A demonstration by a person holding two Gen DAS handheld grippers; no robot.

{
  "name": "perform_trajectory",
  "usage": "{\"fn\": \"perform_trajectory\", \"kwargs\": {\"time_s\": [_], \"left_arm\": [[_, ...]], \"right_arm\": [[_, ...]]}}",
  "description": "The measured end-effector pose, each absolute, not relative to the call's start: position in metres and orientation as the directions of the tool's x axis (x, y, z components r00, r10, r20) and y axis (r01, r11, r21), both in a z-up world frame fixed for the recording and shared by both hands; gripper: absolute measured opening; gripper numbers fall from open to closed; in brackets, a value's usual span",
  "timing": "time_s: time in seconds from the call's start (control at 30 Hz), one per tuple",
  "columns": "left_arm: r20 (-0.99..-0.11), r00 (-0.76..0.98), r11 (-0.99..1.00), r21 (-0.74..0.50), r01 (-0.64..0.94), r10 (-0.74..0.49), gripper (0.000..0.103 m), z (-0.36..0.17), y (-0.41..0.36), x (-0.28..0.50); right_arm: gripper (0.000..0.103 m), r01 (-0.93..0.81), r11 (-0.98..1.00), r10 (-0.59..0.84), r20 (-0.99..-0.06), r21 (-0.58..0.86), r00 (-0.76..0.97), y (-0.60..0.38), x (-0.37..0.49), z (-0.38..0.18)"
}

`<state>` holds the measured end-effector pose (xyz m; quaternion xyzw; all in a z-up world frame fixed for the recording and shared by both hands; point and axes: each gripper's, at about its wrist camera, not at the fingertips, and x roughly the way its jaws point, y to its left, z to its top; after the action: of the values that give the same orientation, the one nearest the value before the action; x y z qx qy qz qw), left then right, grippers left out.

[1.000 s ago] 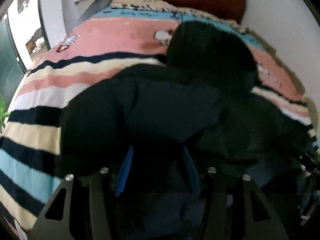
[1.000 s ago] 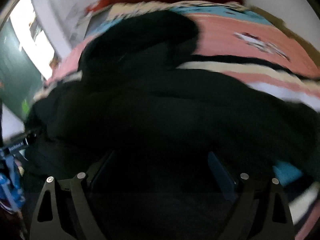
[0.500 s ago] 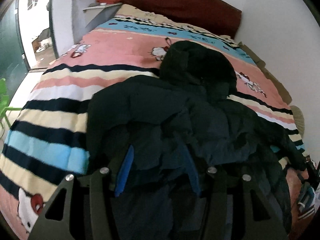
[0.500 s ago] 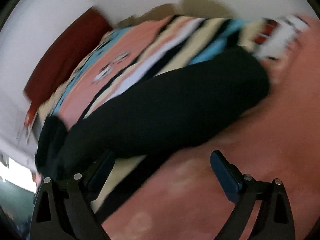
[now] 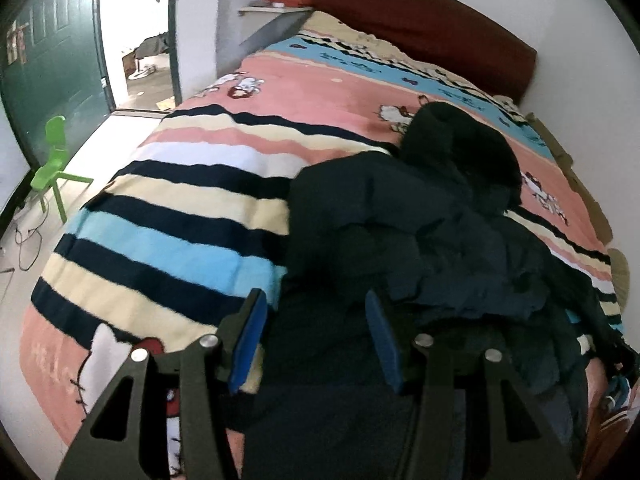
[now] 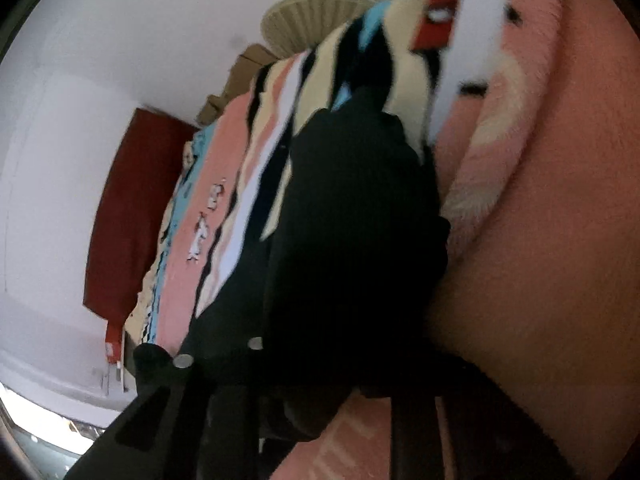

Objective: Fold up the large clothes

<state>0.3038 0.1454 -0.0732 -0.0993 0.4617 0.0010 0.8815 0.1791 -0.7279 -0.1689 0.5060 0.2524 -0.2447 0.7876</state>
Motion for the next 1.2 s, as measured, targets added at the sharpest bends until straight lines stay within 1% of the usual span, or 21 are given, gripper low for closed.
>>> {"fn": "perform_trajectory", "kwargs": {"time_s": [0.07, 0.17, 0.27, 0.33, 0.4, 0.47, 0.53, 0.67, 0.77, 0.83, 0.93, 1.13, 1.2], "left_arm": [[-0.807, 0.584, 0.978, -0.181, -0.105, -0.086, 0.050, -0.071, 0.151, 0.302], [-0.795, 0.599, 0.972, -0.203, -0.118, -0.093, 0.050, -0.068, 0.156, 0.301], [-0.784, 0.612, 0.966, -0.225, -0.127, -0.103, 0.050, -0.067, 0.160, 0.299], [-0.781, 0.614, 0.962, -0.240, -0.131, -0.111, 0.050, -0.068, 0.163, 0.298], [-0.779, 0.615, 0.960, -0.248, -0.128, -0.120, 0.050, -0.069, 0.165, 0.296], [-0.777, 0.617, 0.959, -0.254, -0.126, -0.125, 0.050, -0.071, 0.168, 0.293], [-0.776, 0.617, 0.955, -0.264, -0.132, -0.129, 0.050, -0.073, 0.171, 0.290], [-0.777, 0.615, 0.947, -0.284, -0.149, -0.136, 0.050, -0.081, 0.179, 0.289], [-0.779, 0.611, 0.946, -0.288, -0.151, -0.140, 0.050, -0.088, 0.182, 0.291], [-0.780, 0.608, 0.942, -0.299, -0.153, -0.149, 0.050, -0.094, 0.186, 0.294], [-0.775, 0.609, 0.933, -0.325, -0.153, -0.170, 0.050, -0.103, 0.190, 0.297], [-0.763, 0.603, 0.912, -0.386, -0.140, -0.231, 0.050, -0.122, 0.196, 0.302], [-0.760, 0.602, 0.907, -0.398, -0.138, -0.243, 0.050, -0.125, 0.197, 0.302]], "right_arm": [[0.015, 0.616, 0.432, -0.140, -0.626, 0.659, 0.767, -0.722, 0.186, -0.152], [0.015, 0.571, 0.499, -0.145, -0.586, 0.652, 0.797, -0.713, 0.196, -0.123], [0.015, 0.534, 0.540, -0.149, -0.551, 0.650, 0.821, -0.702, 0.204, -0.099], [0.015, 0.533, 0.559, -0.165, -0.544, 0.636, 0.822, -0.698, 0.206, -0.087], [0.015, 0.540, 0.557, -0.168, -0.552, 0.631, 0.817, -0.698, 0.206, -0.084], [0.015, 0.573, 0.548, -0.173, -0.587, 0.609, 0.791, -0.698, 0.203, -0.088], [0.014, 0.632, 0.514, -0.179, -0.648, 0.580, 0.741, -0.699, 0.201, -0.101], [0.014, 0.736, 0.424, -0.195, -0.741, 0.527, 0.643, -0.699, 0.190, -0.137], [0.016, 0.785, 0.356, -0.203, -0.778, 0.507, 0.595, -0.700, 0.184, -0.156], [0.016, 0.799, 0.352, -0.227, -0.784, 0.488, 0.578, -0.691, 0.180, -0.152], [0.016, 0.809, 0.367, -0.276, -0.778, 0.458, 0.565, -0.675, 0.184, -0.130], [0.016, 0.784, 0.436, -0.335, -0.729, 0.442, 0.598, -0.648, 0.187, -0.080], [0.013, 0.742, 0.500, -0.331, -0.694, 0.446, 0.640, -0.638, 0.194, -0.062]]}}
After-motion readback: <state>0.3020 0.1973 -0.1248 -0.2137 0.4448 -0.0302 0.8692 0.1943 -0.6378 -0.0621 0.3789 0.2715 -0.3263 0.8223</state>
